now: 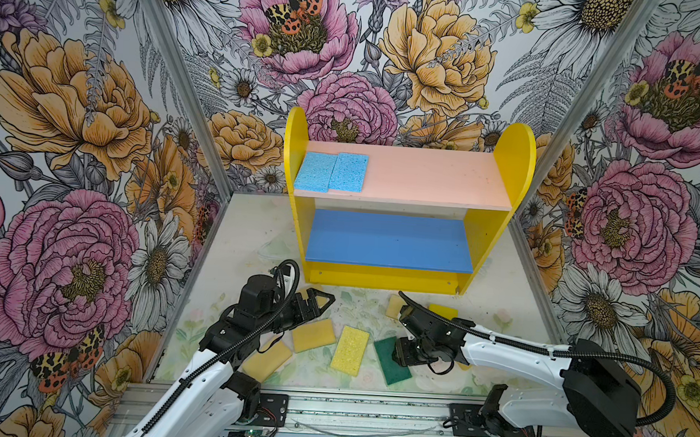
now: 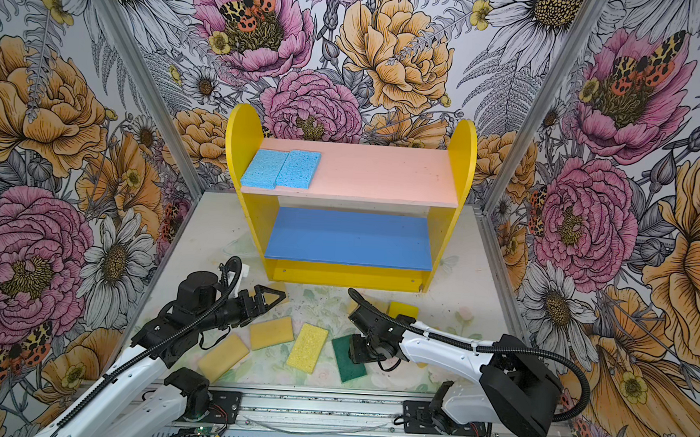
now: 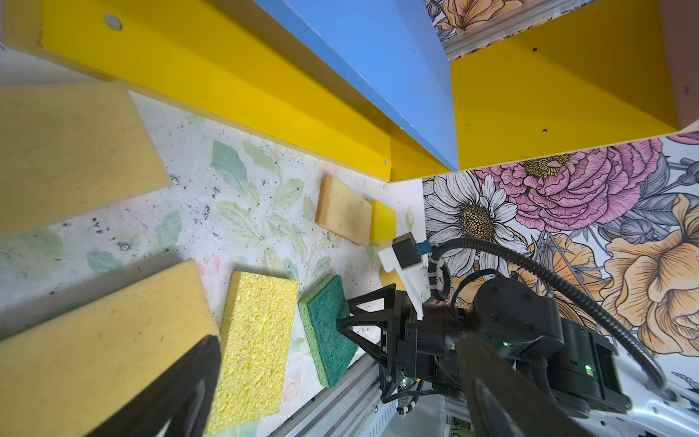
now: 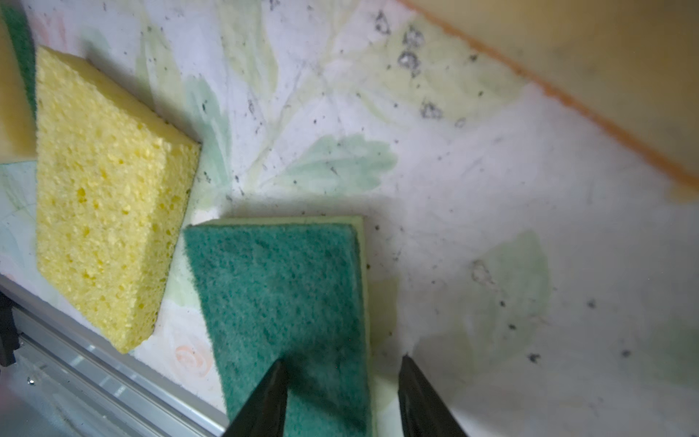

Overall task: Place and organize the cleaning sponges onto the shelf
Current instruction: 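Lower the right gripper and close it on the green scrub sponge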

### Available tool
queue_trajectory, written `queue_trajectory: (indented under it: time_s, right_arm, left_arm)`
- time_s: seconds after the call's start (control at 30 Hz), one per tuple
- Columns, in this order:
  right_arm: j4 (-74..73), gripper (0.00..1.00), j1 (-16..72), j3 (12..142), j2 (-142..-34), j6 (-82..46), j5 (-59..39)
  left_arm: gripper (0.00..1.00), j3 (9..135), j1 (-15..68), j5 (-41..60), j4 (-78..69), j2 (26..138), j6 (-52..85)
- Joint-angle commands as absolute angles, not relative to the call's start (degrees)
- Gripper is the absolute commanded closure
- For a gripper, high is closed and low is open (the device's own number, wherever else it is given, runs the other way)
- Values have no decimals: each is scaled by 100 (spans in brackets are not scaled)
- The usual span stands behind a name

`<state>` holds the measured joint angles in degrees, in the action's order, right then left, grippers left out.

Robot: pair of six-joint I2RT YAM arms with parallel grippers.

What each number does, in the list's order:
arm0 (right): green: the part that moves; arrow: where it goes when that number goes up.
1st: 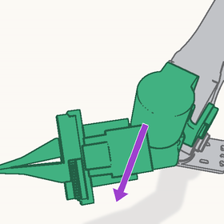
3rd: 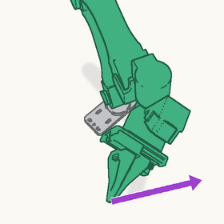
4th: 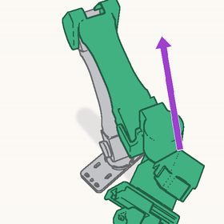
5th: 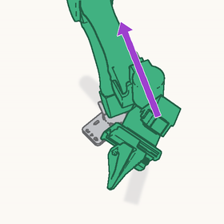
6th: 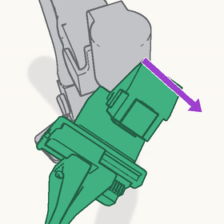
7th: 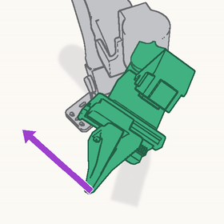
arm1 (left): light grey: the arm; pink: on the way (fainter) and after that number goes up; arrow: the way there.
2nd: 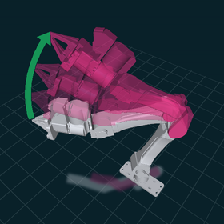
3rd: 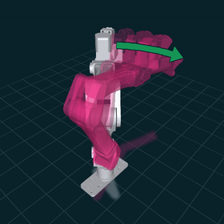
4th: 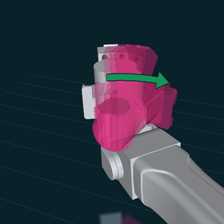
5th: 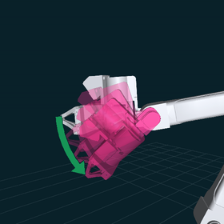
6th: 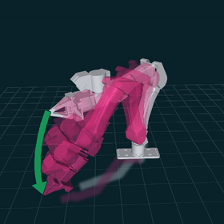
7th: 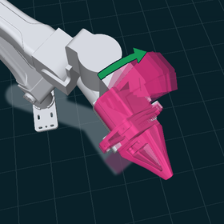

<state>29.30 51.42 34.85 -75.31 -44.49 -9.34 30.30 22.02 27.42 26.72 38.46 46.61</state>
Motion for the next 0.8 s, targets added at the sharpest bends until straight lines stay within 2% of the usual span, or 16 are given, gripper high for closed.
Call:
queue_trajectory:
  time_s: [0.0,0.3,0.53,0.77]
  right_arm:
    - [2674,54,5187,3402,-7633,-4441,-964]
    - [2575,69,5189,3350,-7682,-4471,-984]
    - [2576,89,5186,3399,-7622,-4520,-960]
    - [2575,97,5182,3455,-7258,-4616,-930]
  left_arm:
    - [1,2953,2242,2613,2544,3779,4729]
    - [1,2973,2251,2665,2547,3818,4711]
    - [1,2981,2302,2628,2545,3826,4720]
    - [1,2981,2377,2549,2540,3800,4742]
